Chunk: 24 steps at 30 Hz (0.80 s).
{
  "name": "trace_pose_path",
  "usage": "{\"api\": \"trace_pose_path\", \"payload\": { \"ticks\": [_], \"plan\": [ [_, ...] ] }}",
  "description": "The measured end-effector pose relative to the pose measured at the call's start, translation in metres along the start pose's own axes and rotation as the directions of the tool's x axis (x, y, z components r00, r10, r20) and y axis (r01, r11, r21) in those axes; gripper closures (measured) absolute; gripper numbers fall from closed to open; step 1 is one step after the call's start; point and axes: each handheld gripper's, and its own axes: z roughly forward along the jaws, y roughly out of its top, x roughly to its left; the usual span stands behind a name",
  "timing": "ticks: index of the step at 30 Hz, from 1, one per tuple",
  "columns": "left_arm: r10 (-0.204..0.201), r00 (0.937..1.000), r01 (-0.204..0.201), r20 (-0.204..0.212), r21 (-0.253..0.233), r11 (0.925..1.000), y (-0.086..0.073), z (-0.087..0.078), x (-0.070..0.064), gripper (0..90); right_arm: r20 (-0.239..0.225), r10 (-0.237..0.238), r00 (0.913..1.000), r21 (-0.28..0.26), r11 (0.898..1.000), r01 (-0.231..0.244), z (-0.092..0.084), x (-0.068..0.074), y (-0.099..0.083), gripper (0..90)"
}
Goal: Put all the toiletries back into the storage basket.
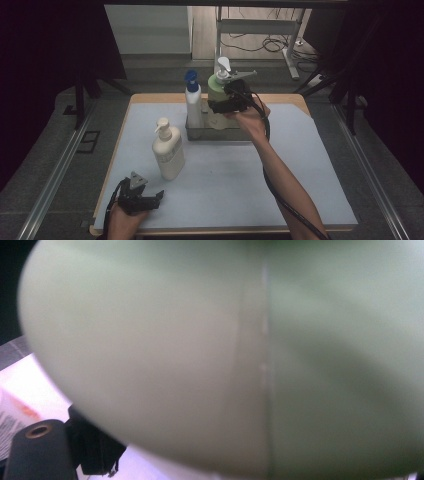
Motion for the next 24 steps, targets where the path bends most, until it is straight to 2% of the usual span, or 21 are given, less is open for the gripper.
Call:
{"api": "trace_pose_path", "payload": {
  "ticks": [12, 18, 24],
  "plan": [
    [-0.002, 1.0, 0.002, 0.0, 0.003, 1.0, 0.0, 0.0, 0.0, 12.4, 0.032, 0.001, 0.9995, 0.014, 1.0, -0.001, 0.023, -0.005, -0.003, 11.9],
    [-0.002, 1.0, 0.002, 0.0, 0.002, 1.0, 0.0, 0.0, 0.0, 12.5, 0.03, 0.0, 0.9996, 0.015, 1.0, -0.001, 0.036, -0.006, -0.009, 11.9],
    [-0.001, 1.0, 0.001, 0.0, 0.003, 1.0, 0.0, 0.0, 0.0, 12.4, 0.023, 0.0, 0.9997, 0.038, 0.999, -0.001, 0.047, -0.005, -0.017, 11.9]
  ]
}}
